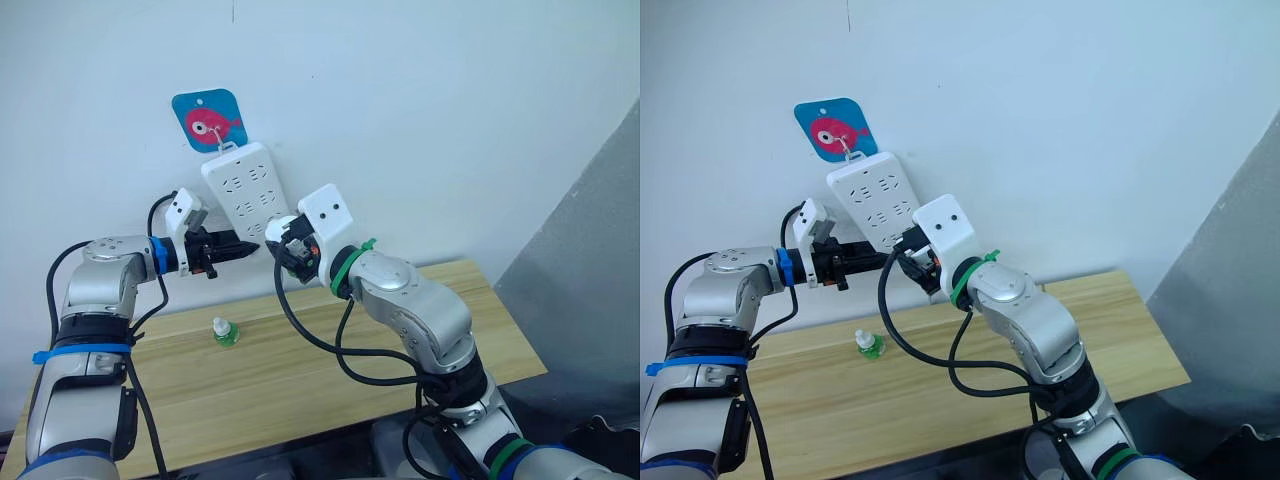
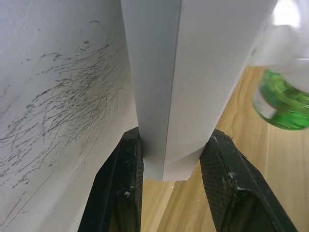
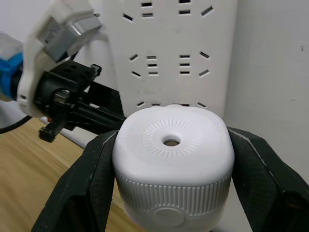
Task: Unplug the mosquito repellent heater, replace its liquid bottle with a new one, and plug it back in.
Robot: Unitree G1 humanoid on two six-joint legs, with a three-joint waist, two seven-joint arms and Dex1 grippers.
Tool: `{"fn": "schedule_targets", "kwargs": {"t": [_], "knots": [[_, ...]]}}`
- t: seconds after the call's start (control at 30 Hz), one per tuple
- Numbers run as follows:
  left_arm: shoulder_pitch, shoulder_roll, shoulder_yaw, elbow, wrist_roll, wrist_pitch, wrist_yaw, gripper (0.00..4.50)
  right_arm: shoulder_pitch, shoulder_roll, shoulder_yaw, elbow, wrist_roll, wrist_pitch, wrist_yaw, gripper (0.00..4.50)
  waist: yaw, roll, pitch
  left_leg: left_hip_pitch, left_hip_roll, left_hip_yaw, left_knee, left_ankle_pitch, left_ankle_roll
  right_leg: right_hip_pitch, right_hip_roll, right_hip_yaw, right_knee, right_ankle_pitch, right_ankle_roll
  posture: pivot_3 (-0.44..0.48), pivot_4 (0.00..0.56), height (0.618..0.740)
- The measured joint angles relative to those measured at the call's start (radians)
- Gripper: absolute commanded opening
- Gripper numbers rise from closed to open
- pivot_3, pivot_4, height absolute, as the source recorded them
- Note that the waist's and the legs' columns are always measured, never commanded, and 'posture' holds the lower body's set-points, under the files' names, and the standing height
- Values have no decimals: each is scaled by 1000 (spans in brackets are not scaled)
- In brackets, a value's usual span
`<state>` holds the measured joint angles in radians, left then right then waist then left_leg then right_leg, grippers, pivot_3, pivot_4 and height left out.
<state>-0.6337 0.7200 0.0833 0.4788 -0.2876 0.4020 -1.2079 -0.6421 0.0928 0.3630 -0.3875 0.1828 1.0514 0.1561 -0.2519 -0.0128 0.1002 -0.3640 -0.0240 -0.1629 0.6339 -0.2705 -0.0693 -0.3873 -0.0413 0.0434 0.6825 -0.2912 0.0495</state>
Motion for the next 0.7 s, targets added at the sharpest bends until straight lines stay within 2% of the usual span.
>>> {"fn": "schedule_targets", "kwargs": {"t": [0.17, 0.3, 0.37, 0.5, 0.63, 0.7], "knots": [[1, 0, 0, -1, 0, -4, 8, 1297, 0, -36, -44, -60, 26, 54, 22, 2995, 1, 0, 0, 0, 0, 0, 1, 0, 0, 0, 1, 0, 0, 1, 0, -274, 103, 740], [20, 3, 4, -3, 2, -49, 20, 1297, 0, -90, -146, -137, 76, 115, 54, 2995, 0, 0, 0, 0, 1, 0, 1, 0, 0, 0, 1, 0, -1, 1, 0, -268, 100, 740], [35, 8, 13, -1, 3, -79, 32, 2023, -2, -114, -205, -163, 99, 143, 65, 2995, 0, 1, 0, 0, 1, 0, 1, 0, 0, 0, 1, 1, -1, 1, 0, -266, 91, 740], [104, 26, 14, 1, 18, -111, 42, 3184, -11, -162, -312, -186, 144, 177, 87, 2995, -5, 2, 1, 0, 1, 1, 0, 0, 0, -1, 1, 1, 0, 1, 0, -258, 82, 740], [155, 32, 36, -7, 19, -149, 70, 4382, -10, -172, -352, -202, 176, 195, 96, 2995, -5, 2, 1, 0, 2, 1, 0, 0, 0, -1, 1, 1, 0, 1, 0, -245, 77, 740], [195, 46, 67, -43, 16, -167, 93, 4500, -4, -173, -367, -214, 198, 203, 101, 2995, -5, 2, 1, 0, 2, 1, 0, 0, 0, -1, 1, 2, 0, 1, 0, -242, 78, 740]]}}
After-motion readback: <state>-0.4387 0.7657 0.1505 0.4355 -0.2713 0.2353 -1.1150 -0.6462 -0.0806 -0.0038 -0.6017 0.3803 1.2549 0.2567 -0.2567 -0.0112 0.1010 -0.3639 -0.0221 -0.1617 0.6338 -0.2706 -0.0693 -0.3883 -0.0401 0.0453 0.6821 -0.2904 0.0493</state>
